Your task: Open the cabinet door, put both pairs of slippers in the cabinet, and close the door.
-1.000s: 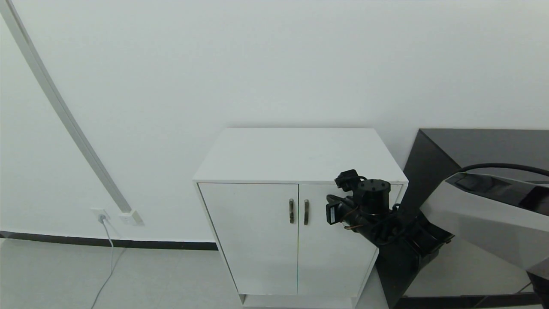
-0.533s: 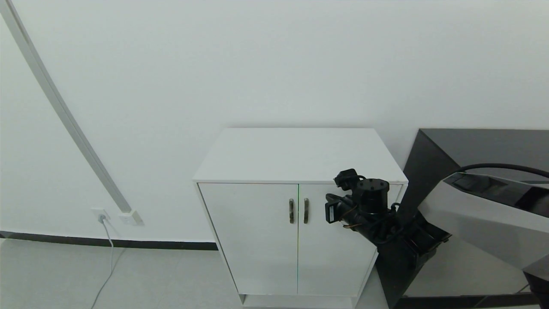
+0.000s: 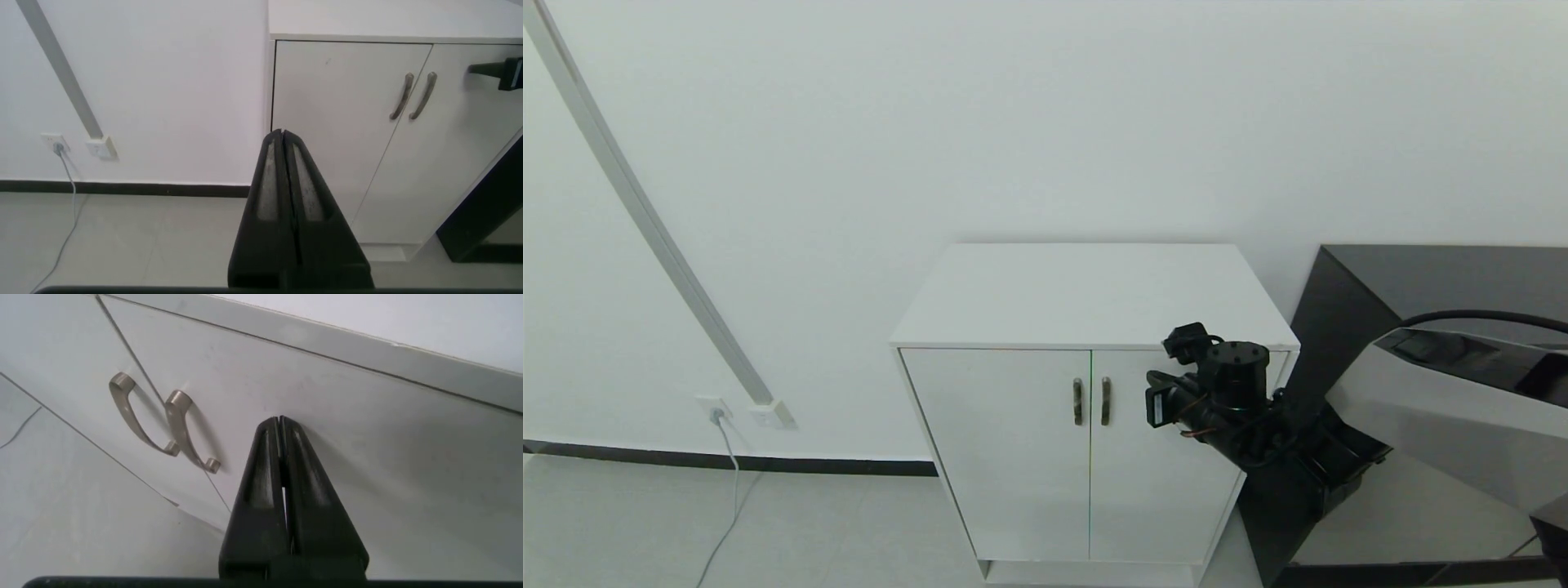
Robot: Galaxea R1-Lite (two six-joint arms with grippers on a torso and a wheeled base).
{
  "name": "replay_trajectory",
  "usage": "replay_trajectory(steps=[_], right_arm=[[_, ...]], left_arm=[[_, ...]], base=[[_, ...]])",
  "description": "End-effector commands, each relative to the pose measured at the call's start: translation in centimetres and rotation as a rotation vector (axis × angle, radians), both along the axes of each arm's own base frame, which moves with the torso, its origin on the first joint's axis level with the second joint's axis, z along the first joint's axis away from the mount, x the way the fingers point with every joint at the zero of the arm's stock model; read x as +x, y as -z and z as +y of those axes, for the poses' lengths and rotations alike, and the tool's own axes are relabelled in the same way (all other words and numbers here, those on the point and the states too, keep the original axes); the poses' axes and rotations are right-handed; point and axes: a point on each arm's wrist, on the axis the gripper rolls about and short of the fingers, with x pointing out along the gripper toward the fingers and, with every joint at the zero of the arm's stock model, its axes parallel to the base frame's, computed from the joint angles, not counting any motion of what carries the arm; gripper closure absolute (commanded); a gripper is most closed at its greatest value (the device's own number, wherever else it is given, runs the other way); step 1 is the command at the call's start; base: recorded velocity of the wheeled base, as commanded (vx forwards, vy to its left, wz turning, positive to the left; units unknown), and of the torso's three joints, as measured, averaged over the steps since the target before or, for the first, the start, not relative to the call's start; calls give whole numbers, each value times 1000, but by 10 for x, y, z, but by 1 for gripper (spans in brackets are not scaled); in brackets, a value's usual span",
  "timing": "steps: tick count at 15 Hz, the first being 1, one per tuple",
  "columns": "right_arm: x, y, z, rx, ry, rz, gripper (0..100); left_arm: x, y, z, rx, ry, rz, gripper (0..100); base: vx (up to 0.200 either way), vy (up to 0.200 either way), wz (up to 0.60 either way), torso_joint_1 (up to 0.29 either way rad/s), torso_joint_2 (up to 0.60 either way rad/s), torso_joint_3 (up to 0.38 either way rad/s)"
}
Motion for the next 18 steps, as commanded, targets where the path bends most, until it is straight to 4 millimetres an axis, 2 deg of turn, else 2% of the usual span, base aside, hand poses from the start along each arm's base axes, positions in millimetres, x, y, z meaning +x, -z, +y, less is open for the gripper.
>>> replay_trajectory(steps=[1, 3, 4, 9, 10, 12, 18], right_arm=[[-15, -22, -10, 19, 8, -30, 100], [-25, -35, -29, 29, 37, -54, 100], [-38, -47, -49, 37, 66, -71, 100], [-89, -74, -120, 46, 202, -106, 100], [-95, -76, -126, 45, 216, -106, 100], [-123, -78, -151, 35, 272, -94, 100], [-175, -74, -188, -5, 377, -79, 100]], left_arm=[[0, 0, 0, -1, -1, 0, 100], [0, 0, 0, -1, -1, 1, 100], [0, 0, 0, -1, -1, 1, 100], [0, 0, 0, -1, -1, 0, 100], [0, 0, 0, -1, -1, 0, 100], [0, 0, 0, -1, -1, 1, 100], [0, 0, 0, -1, 1, 0, 100]], base=[[0, 0, 0, 0, 0, 0], [0, 0, 0, 0, 0, 0], [0, 0, 0, 0, 0, 0], [0, 0, 0, 0, 0, 0], [0, 0, 0, 0, 0, 0], [0, 0, 0, 0, 0, 0], [0, 0, 0, 0, 0, 0]])
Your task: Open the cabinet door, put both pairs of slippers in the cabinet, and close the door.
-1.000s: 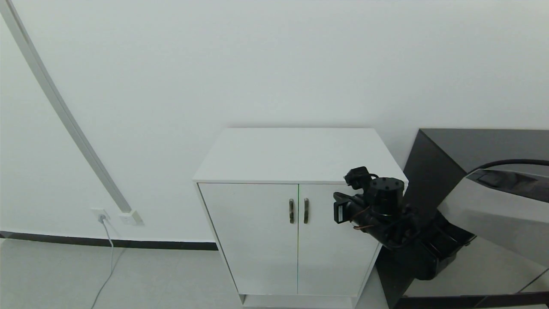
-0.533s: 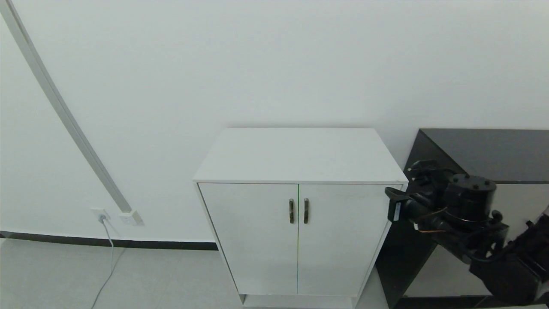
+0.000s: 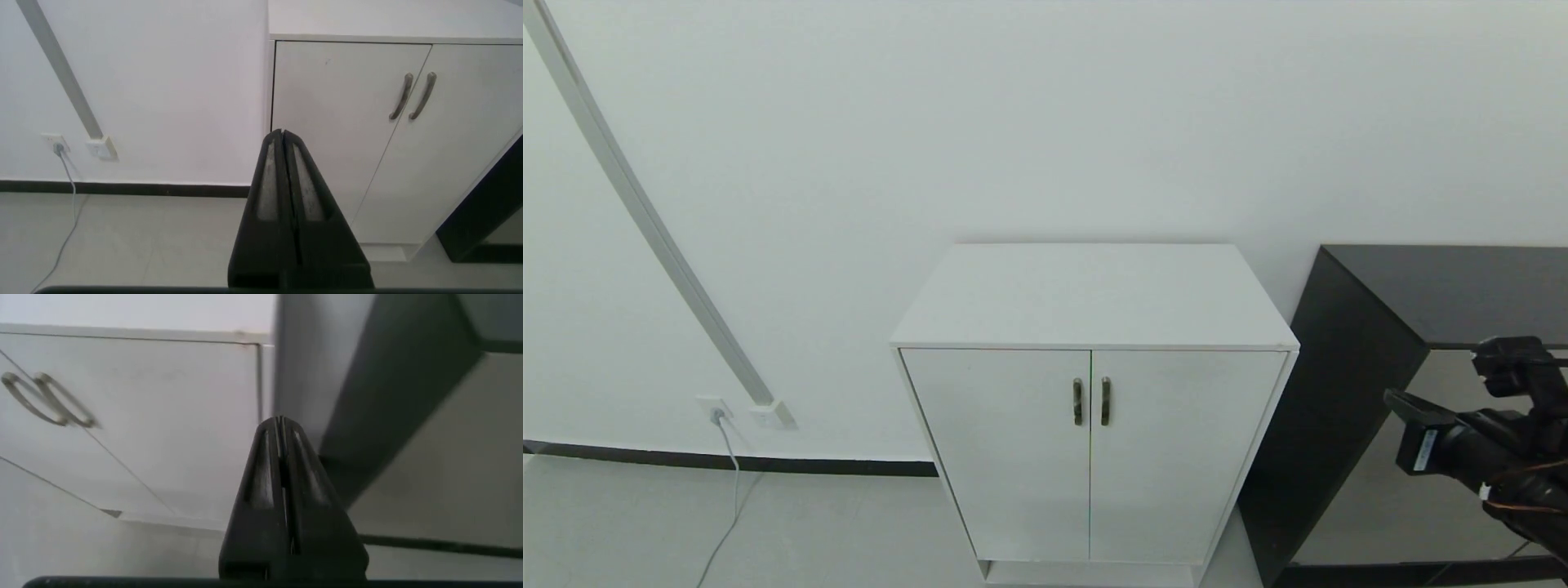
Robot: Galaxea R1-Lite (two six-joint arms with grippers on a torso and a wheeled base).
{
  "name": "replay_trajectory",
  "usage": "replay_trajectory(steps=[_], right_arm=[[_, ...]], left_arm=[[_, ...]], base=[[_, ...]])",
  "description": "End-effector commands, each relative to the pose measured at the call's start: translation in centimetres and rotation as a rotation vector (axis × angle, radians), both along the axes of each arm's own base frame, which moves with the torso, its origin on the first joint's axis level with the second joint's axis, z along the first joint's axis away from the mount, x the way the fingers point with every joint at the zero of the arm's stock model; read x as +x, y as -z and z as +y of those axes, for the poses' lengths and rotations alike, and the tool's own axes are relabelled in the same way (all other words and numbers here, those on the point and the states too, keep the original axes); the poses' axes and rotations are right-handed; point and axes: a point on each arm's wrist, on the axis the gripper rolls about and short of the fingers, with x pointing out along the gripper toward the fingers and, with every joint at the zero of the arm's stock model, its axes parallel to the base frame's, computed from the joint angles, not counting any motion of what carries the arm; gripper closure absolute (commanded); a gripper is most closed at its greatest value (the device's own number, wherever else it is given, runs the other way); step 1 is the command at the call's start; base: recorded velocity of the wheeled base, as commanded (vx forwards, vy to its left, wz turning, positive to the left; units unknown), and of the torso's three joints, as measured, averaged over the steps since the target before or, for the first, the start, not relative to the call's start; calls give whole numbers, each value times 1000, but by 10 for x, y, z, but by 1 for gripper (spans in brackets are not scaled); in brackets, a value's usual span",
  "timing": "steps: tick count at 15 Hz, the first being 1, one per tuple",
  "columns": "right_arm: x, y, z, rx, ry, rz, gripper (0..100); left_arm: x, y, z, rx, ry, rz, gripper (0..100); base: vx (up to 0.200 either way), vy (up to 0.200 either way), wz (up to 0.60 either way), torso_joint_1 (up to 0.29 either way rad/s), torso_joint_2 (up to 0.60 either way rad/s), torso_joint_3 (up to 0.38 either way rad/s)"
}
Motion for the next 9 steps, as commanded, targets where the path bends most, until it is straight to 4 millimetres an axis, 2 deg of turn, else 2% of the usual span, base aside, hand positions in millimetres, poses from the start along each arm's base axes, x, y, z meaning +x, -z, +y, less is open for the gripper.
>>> replay_trajectory(steps=[1, 4, 7, 9], right_arm=[[-25, -3, -14, -16, 41, -22, 100], [-45, 5, -22, -41, 71, 8, 100], [-59, 0, -34, -46, 139, -10, 100], [-77, -3, -36, -52, 140, -4, 100]], left_arm=[[0, 0, 0, 1, 0, 1, 100], [0, 0, 0, 1, 0, 1, 100], [0, 0, 0, 1, 0, 1, 100], [0, 0, 0, -1, 0, 1, 100]], base=[[0, 0, 0, 0, 0, 0], [0, 0, 0, 0, 0, 0], [0, 0, 0, 0, 0, 0], [0, 0, 0, 0, 0, 0]])
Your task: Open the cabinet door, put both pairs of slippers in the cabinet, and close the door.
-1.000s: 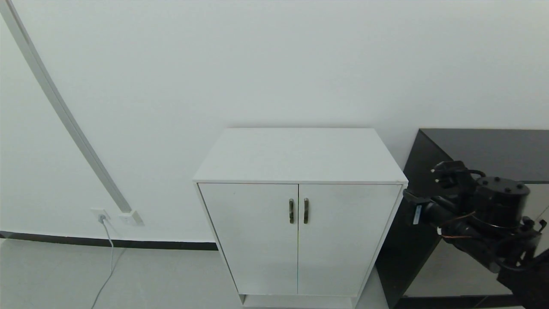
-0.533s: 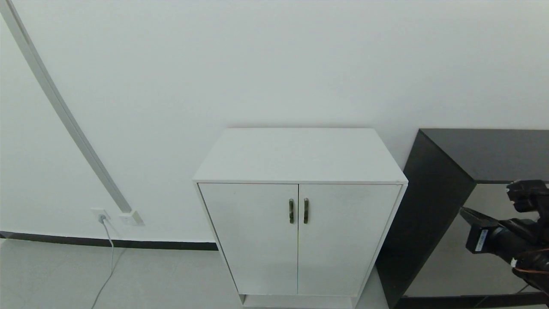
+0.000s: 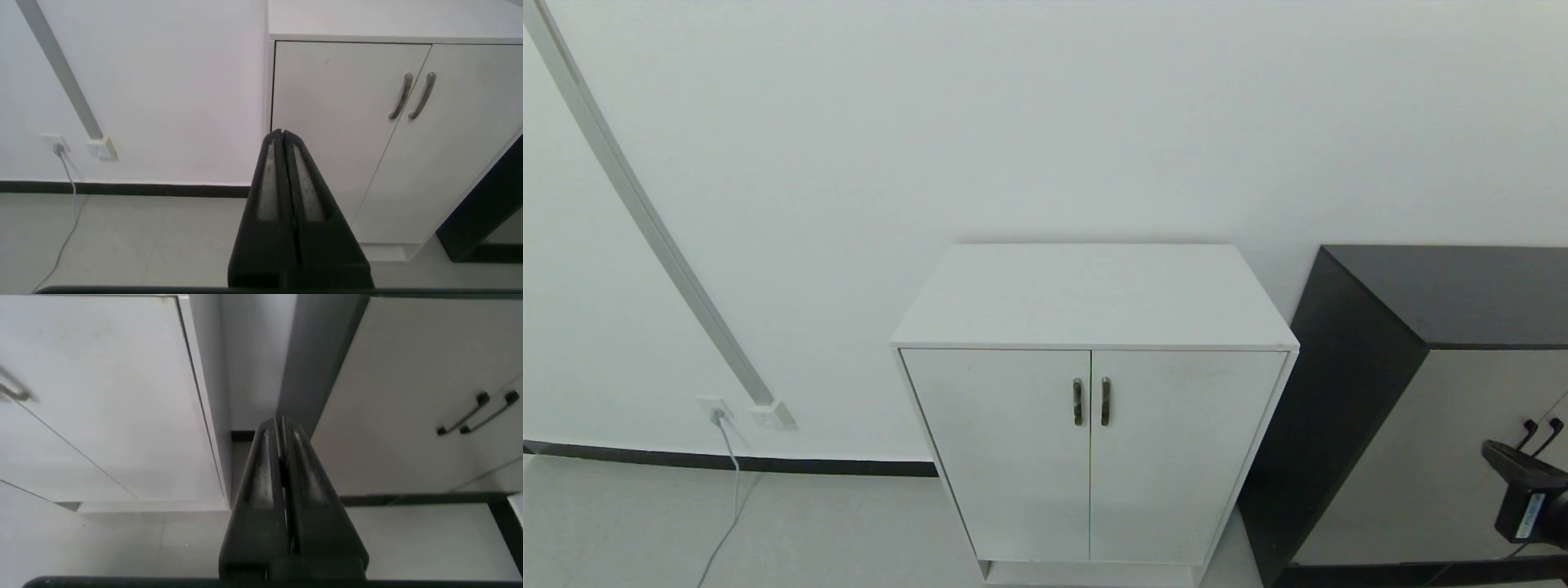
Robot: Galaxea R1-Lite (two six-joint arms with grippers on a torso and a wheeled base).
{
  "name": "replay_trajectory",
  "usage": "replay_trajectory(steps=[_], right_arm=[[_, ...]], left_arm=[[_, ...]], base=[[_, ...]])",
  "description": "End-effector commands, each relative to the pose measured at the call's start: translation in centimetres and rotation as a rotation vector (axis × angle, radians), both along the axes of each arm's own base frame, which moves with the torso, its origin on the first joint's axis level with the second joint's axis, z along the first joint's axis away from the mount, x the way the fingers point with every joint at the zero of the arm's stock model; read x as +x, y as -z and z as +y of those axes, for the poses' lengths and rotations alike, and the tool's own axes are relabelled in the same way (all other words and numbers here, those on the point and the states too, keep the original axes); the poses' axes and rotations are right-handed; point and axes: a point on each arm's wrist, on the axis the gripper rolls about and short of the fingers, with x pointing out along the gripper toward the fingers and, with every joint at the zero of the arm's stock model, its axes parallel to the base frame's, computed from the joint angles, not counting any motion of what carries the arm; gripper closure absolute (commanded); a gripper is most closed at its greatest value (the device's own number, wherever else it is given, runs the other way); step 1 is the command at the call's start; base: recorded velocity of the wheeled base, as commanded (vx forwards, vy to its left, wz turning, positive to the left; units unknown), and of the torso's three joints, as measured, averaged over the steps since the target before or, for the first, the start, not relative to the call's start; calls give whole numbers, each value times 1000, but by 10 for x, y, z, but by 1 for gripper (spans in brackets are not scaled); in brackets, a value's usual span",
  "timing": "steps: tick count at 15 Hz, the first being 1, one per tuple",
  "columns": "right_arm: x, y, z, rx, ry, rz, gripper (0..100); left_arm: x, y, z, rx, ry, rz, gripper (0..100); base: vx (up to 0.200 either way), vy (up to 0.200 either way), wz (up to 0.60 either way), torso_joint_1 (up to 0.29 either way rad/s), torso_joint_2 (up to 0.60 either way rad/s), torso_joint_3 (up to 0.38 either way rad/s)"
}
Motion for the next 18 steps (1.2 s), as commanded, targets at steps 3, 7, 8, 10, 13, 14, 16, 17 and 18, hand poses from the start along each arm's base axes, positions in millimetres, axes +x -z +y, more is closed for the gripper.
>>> replay_trajectory(steps=[3, 7, 8, 10, 13, 14, 16, 17, 18], right_arm=[[-38, -8, -4, 1, -2, -26, 100], [-65, -3, -4, 5, -35, 8, 100], [-74, 0, -4, 9, -58, 21, 100], [-88, 7, -5, 12, -75, 47, 100], [-112, 21, -5, 11, -141, 85, 100], [-117, 24, -4, 9, -167, 91, 100], [-122, 28, -4, 5, -212, 98, 100], [-126, 31, -3, 7, -251, 111, 100], [-128, 33, -3, 12, -274, 117, 100]], left_arm=[[0, 0, 0, 1, 0, 0, 100], [0, 0, 0, 1, 0, 1, 100], [0, 0, 0, 1, 0, 1, 100], [0, 0, 0, 1, 2, 1, 100], [0, 0, 0, 1, 2, 1, 100], [0, 0, 0, 1, 2, 1, 100], [0, 0, 0, 1, 2, 1, 100], [0, 0, 0, 1, 2, 1, 100], [0, 0, 0, 1, 3, 1, 100]], base=[[0, 0, 0, 0, 0, 0], [0, 0, 0, 0, 0, 0], [0, 0, 0, 0, 0, 0], [0, 0, 0, 0, 0, 0], [0, 0, 0, 0, 0, 0], [0, 0, 0, 0, 0, 0], [0, 0, 0, 0, 0, 0], [0, 0, 0, 0, 0, 0], [0, 0, 0, 0, 0, 0]])
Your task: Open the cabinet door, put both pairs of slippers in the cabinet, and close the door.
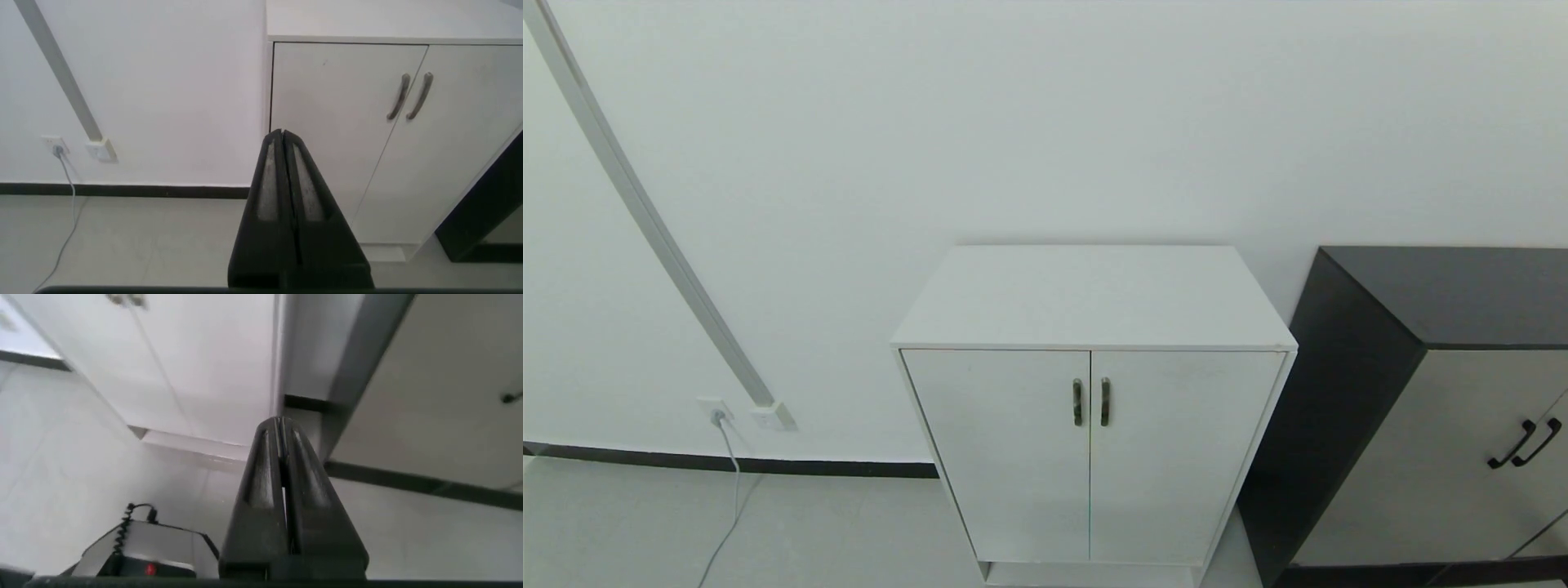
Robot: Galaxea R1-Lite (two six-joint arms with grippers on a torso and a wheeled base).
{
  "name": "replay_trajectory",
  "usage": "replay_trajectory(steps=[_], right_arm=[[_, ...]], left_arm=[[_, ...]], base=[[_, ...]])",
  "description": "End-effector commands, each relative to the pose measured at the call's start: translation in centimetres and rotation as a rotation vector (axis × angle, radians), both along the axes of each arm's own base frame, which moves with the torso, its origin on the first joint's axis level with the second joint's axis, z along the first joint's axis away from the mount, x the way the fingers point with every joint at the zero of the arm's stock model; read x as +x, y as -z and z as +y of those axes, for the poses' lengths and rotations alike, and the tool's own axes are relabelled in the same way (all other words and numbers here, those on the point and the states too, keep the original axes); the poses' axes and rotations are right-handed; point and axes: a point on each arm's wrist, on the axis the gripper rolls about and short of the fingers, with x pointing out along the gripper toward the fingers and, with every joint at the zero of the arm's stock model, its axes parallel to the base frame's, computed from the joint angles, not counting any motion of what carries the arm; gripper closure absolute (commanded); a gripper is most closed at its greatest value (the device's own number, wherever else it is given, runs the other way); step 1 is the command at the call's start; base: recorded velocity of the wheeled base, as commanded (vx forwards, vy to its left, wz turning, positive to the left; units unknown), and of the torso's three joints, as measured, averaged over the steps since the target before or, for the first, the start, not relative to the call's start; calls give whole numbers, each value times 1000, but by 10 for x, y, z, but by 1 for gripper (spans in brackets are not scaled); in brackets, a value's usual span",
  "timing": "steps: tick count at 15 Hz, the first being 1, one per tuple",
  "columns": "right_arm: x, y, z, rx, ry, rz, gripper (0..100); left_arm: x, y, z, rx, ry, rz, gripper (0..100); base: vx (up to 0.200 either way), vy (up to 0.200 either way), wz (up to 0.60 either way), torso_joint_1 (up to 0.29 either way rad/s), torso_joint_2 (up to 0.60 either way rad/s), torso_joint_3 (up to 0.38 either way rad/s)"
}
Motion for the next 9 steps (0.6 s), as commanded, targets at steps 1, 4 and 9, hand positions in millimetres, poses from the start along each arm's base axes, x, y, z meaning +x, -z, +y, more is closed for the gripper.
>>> replay_trajectory(steps=[1, 4, 9], right_arm=[[-8, 2, 0, 6, -30, -38, 100], [-13, 8, 0, -8, -62, -17, 100], [-22, 8, -1, -3, -19, -137, 100]], left_arm=[[0, 0, 0, -1, 1, 1, 100], [0, 0, 0, 1, 1, 1, 100], [0, 0, 0, -1, 0, 1, 100]], base=[[0, 0, 0, 0, 0, 0], [0, 0, 0, 0, 0, 0], [0, 0, 0, 0, 0, 0]])
